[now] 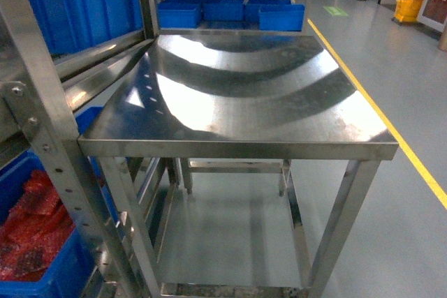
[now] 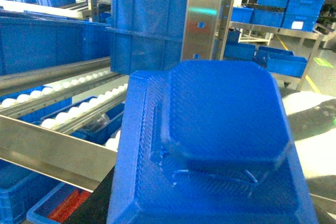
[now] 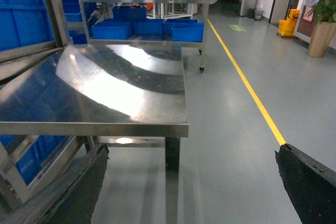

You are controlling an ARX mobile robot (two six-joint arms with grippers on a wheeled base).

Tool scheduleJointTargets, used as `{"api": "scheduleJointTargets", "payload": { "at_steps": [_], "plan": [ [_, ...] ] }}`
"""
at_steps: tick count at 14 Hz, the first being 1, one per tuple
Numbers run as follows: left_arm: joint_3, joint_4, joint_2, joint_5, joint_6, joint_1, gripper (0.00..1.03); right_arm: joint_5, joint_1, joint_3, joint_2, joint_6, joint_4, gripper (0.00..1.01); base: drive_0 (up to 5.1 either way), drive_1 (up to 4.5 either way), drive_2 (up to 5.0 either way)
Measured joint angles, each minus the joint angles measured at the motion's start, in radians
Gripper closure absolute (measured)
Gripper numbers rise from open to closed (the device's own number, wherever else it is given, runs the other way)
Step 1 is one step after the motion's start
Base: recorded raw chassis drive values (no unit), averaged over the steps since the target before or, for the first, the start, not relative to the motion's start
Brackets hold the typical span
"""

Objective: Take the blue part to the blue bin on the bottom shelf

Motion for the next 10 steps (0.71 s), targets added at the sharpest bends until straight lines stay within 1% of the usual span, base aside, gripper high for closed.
{"api": "scheduleJointTargets", "payload": {
  "at_steps": [8, 10],
  "plan": [
    [0.000, 0.000, 0.000, -0.002, 0.000, 0.002, 0.60, 0.000, 0.000, 0.000, 0.000, 0.000, -0.001, 0.03, -4.9, 2.44, 2.4],
    [0.000, 0.000, 0.000, 0.000, 0.000, 0.002, 0.60, 0.000, 0.000, 0.000, 0.000, 0.000, -0.001, 0.03, -4.9, 1.52, 3.3]
  ]
}}
